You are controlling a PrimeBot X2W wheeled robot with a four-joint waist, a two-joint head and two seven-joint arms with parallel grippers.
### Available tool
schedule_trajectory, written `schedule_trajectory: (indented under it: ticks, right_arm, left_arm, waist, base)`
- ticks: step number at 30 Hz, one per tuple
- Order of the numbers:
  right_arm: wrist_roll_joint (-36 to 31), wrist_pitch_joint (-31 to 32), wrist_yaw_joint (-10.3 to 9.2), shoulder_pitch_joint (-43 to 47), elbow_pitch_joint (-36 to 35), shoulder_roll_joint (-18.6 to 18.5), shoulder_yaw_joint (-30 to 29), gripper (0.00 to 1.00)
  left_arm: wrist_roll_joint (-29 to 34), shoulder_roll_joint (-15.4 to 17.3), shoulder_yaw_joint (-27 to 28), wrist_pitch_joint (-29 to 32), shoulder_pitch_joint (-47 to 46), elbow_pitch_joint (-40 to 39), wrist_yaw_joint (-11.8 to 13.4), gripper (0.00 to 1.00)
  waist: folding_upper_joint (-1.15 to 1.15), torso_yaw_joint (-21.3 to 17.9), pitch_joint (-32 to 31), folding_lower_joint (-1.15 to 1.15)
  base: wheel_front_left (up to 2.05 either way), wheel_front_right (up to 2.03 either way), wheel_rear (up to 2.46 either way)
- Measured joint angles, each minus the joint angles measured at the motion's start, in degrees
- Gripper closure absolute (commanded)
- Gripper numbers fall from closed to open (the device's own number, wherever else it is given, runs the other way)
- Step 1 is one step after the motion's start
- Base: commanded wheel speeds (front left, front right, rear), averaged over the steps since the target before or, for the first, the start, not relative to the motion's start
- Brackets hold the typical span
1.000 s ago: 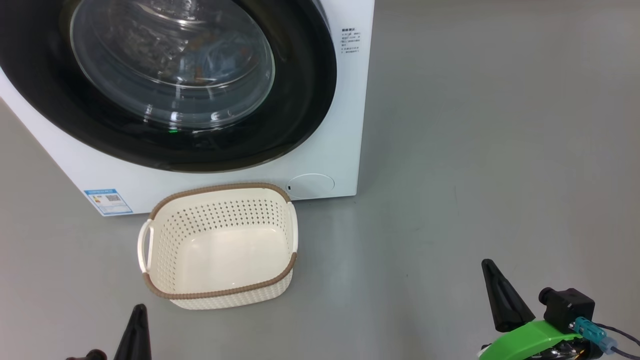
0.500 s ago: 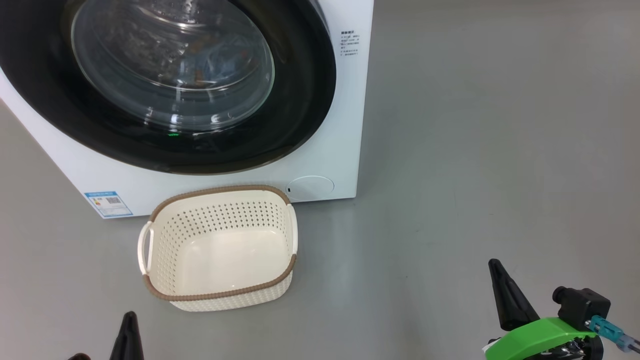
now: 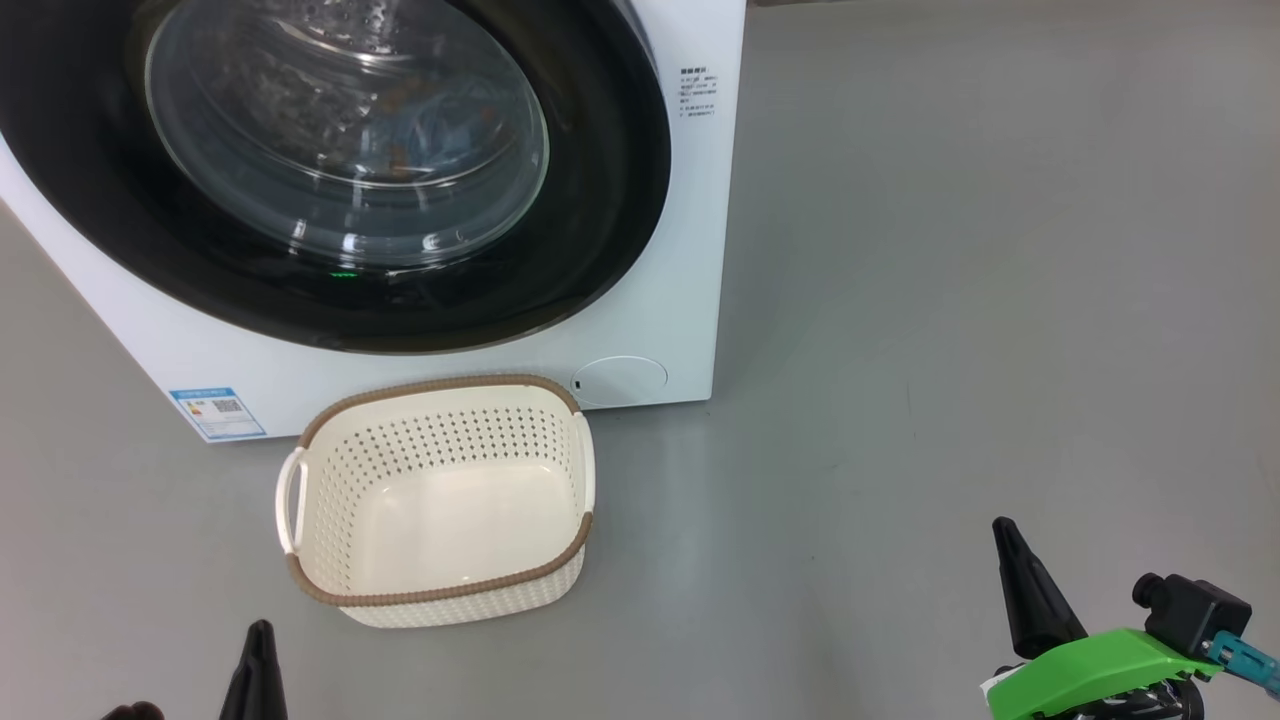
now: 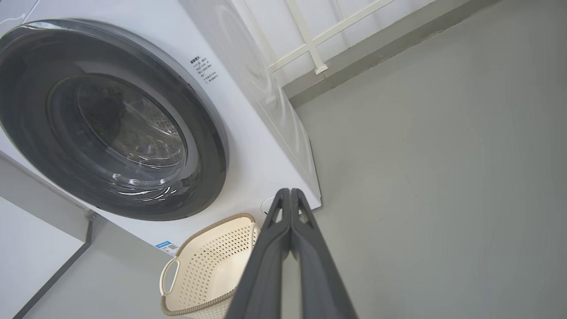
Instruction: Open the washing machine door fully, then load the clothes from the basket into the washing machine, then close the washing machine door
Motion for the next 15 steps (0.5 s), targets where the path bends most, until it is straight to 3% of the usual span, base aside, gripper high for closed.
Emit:
schedule_trajectory:
  ticks: [15]
  right_arm:
    - [9.6, 2.5, 0.00, 0.0, -0.2, 0.1, -0.7, 1.00]
  left_arm:
    - [-9.8, 0.1, 0.1, 2.4, -1.2, 1.0, -0.5, 1.00]
  waist:
    - [0.00, -0.1, -0.4, 0.00]
  base:
    - [0.00, 0.00, 0.00]
